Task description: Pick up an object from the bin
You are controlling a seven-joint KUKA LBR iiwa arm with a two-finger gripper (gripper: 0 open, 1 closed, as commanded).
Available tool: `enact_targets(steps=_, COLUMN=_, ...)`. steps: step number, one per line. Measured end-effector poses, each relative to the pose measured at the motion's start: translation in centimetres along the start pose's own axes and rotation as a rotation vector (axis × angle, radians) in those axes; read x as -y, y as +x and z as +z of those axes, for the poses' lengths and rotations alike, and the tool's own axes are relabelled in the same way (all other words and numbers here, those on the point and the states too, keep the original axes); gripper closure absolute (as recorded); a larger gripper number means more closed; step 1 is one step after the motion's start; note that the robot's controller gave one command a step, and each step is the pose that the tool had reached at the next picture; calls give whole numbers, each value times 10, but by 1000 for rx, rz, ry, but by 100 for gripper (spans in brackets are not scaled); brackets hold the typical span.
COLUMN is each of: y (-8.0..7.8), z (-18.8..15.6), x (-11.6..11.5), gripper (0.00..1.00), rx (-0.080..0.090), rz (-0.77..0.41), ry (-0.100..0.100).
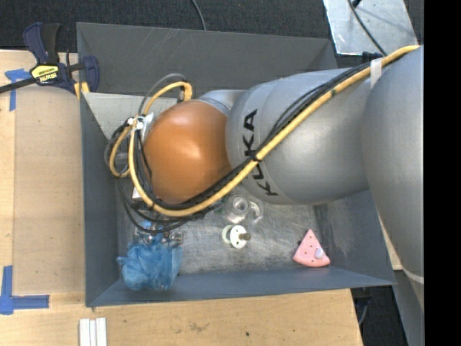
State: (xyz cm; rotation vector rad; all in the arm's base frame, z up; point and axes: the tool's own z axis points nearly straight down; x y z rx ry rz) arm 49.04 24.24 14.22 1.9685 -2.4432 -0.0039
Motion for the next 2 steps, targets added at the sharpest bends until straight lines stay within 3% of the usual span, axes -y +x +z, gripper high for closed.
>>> enact_targets(steps=1, y=1, z=-54, x=4, gripper=100, rx=3, rz=0, ry=4)
enact_targets(steps=2, y=2, z=-45, x=4, gripper=100, rx=3, rz=-1, ry=4)
